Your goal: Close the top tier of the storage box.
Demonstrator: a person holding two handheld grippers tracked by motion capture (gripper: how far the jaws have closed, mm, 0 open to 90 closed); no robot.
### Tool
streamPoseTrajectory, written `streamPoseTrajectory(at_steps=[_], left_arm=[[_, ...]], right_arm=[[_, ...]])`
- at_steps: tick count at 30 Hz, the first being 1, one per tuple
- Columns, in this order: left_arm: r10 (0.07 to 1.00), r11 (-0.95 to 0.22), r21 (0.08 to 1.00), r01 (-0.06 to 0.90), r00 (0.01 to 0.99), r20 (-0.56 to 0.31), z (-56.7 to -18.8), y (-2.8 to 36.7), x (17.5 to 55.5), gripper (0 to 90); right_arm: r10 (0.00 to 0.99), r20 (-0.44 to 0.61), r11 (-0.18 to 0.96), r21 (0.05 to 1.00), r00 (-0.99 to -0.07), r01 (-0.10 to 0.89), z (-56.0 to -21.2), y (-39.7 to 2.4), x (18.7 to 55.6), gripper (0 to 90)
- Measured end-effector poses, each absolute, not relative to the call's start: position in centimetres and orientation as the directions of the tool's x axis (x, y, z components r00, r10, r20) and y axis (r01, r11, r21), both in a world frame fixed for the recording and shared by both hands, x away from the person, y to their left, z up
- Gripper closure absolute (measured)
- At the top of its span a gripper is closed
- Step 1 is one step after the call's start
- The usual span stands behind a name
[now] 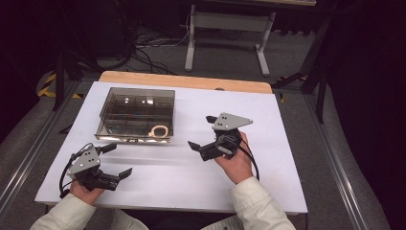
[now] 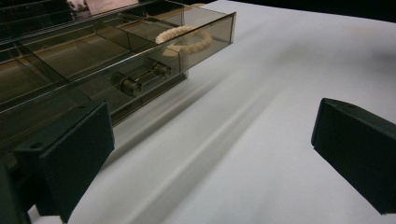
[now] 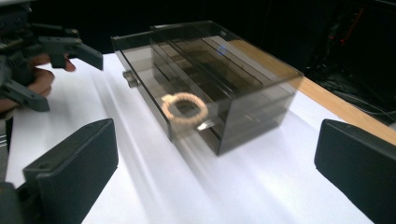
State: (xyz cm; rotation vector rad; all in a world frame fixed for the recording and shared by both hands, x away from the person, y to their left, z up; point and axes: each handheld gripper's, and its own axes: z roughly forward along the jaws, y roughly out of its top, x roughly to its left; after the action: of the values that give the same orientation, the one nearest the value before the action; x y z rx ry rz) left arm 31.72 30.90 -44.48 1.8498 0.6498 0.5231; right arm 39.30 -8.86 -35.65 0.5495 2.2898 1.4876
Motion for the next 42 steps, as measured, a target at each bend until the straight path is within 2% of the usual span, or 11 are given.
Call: streamPoseTrajectory(at_steps=[13, 24, 36, 42], left_arm=[[0.660, -0.290, 0.937, 0.193, 0.750, 0.049, -44.4, 31.0, 31.7, 0.5], [0.657, -0.278, 0.940, 0.200, 0.753, 0.034, -44.2, 31.0, 31.6, 0.5], [0.645, -0.278, 0.944, 0.180, 0.762, 0.045, -44.0, 31.1, 31.6, 0.5], [0.646, -0.279, 0.943, 0.181, 0.762, 0.045, -43.9, 31.1, 31.5, 0.2]], right_arm=[[0.550, -0.069, 0.343, 0.927, -0.832, 0.150, -39.5, -13.5, 37.4, 0.3], [0.599, 0.010, 0.274, 0.937, -0.801, 0.216, -42.9, -16.9, 36.6, 0.0], [0.635, 0.015, 0.291, 0.922, -0.772, 0.257, -45.7, -18.5, 36.1, 0.0], [0.622, -0.011, 0.315, 0.919, -0.783, 0.237, -45.9, -18.0, 36.0, 0.0]])
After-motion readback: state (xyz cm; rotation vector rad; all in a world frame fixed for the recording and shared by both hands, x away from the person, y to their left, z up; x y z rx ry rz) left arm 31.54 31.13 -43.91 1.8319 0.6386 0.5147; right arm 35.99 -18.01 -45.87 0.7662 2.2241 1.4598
